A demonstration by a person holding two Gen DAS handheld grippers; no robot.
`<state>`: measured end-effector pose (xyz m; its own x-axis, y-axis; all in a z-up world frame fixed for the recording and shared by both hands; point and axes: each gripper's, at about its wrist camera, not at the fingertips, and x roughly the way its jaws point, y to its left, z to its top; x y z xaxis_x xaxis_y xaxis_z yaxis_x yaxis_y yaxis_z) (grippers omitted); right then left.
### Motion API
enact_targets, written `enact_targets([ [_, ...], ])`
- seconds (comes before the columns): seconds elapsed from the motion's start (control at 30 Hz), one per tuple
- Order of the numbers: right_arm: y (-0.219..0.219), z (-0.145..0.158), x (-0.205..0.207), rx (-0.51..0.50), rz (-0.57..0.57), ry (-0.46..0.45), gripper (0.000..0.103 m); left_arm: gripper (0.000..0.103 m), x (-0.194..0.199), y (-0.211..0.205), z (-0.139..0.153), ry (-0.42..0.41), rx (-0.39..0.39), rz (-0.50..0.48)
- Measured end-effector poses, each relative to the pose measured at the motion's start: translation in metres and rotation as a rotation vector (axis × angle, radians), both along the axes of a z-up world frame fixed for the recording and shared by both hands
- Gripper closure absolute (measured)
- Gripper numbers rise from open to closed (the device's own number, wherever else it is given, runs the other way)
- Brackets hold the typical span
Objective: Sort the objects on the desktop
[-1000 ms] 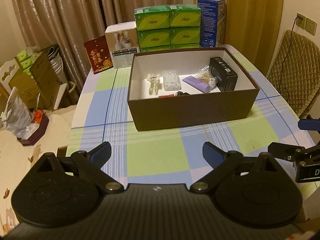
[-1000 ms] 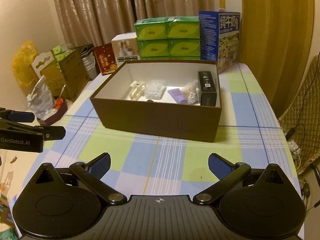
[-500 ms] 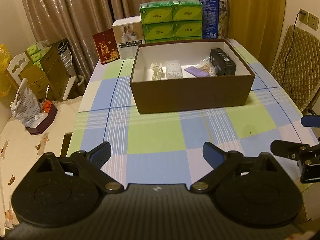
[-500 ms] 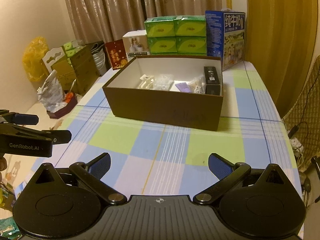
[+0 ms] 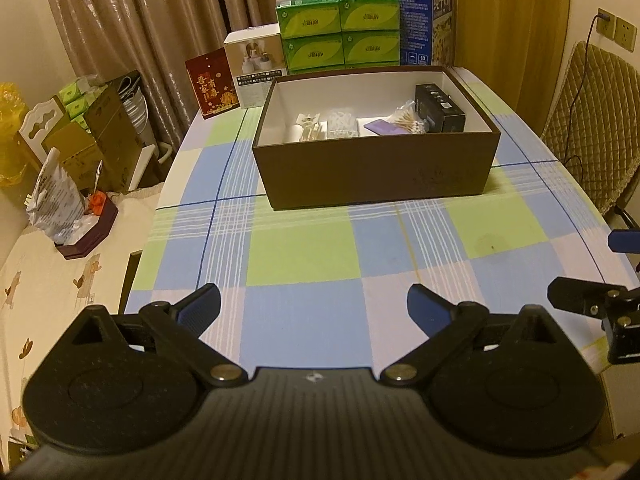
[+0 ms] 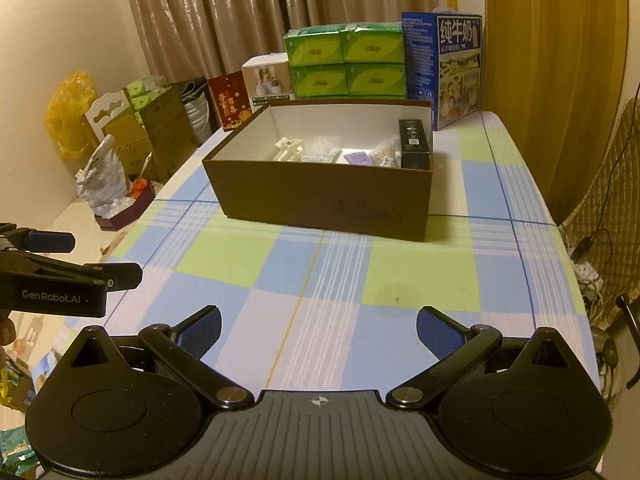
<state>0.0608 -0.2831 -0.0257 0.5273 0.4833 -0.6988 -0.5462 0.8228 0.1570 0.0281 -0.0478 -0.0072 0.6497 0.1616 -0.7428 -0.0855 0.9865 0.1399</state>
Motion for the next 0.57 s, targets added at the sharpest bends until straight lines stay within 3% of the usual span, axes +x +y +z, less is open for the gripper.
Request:
enact_targets([
  [0.57,-0.016,-0.01,-0.006,-0.002,0.029,0.032,0.002,0.004,-0.018,-0.012,-0.01,0.024,0.006,0.041],
])
